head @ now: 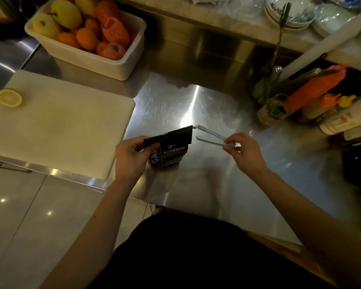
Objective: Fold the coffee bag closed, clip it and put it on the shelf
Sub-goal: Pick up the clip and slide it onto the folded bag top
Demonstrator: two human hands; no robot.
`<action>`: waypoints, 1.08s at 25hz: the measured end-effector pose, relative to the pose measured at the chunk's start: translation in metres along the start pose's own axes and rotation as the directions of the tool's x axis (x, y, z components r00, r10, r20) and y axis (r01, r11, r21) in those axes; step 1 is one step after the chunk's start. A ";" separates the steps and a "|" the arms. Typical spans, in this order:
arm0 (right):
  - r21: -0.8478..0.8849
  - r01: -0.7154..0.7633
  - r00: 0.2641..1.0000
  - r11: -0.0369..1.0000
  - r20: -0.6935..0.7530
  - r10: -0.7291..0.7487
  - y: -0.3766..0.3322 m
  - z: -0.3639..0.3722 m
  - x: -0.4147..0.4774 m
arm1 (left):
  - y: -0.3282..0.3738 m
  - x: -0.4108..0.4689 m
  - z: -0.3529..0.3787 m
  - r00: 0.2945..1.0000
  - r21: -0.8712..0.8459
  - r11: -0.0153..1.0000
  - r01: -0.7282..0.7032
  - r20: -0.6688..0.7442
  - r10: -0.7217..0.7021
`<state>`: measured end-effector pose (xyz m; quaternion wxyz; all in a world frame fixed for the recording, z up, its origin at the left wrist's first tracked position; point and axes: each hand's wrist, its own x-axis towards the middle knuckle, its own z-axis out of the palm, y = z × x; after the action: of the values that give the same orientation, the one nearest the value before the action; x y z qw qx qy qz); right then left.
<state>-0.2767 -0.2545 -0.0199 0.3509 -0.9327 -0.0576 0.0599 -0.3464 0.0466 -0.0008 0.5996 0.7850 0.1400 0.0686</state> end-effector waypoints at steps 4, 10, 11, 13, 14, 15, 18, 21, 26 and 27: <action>-0.034 0.148 0.988 0.988 0.060 -0.146 -0.013 -0.032 0.012 | 0.004 -0.006 0.032 1.000 0.006 1.000 0.013 0.028 -0.013; -0.120 0.139 0.990 0.983 0.037 -0.135 0.009 -0.074 0.021 | -0.003 -0.007 0.052 1.000 0.015 1.000 0.016 -0.012 -0.016; -0.118 0.143 0.989 0.983 0.052 -0.137 0.012 -0.077 0.020 | -0.002 -0.009 0.055 1.000 0.019 1.000 0.017 -0.017 -0.017; -0.104 0.180 0.980 0.978 0.103 -0.169 0.012 -0.075 0.019 | 0.000 -0.012 0.060 0.999 0.022 0.999 0.026 -0.023 -0.026; -0.096 0.202 0.973 0.975 0.130 -0.189 0.010 -0.073 0.018 | 0.001 -0.012 0.062 0.999 0.033 0.999 0.030 -0.022 -0.029; -0.096 0.228 0.965 0.969 0.153 -0.212 0.007 -0.069 0.019 | 0.001 -0.013 0.063 1.000 0.054 0.998 0.027 -0.017 -0.026; -0.099 0.290 0.944 0.952 0.191 -0.268 -0.010 -0.054 0.023 | 0.001 -0.016 0.068 1.000 0.109 0.994 -0.002 0.013 0.001; -0.047 0.338 0.916 0.940 0.245 -0.317 -0.031 -0.036 0.022 | -0.001 -0.018 0.070 1.000 0.111 0.994 0.004 -0.014 -0.002; 0.083 0.271 0.929 0.959 0.239 -0.283 -0.047 -0.022 0.019 | -0.006 -0.021 0.068 0.997 0.050 0.997 0.054 -0.048 -0.052; 0.111 0.248 0.928 0.962 0.256 -0.269 -0.049 -0.021 0.019 | -0.006 -0.021 0.069 0.997 0.044 0.997 0.060 -0.047 -0.058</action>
<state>-0.2576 -0.2288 0.0270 0.3804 -0.8859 -0.2247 0.1413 -0.3483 -0.0218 -0.0240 0.5798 0.7922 0.1786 0.0656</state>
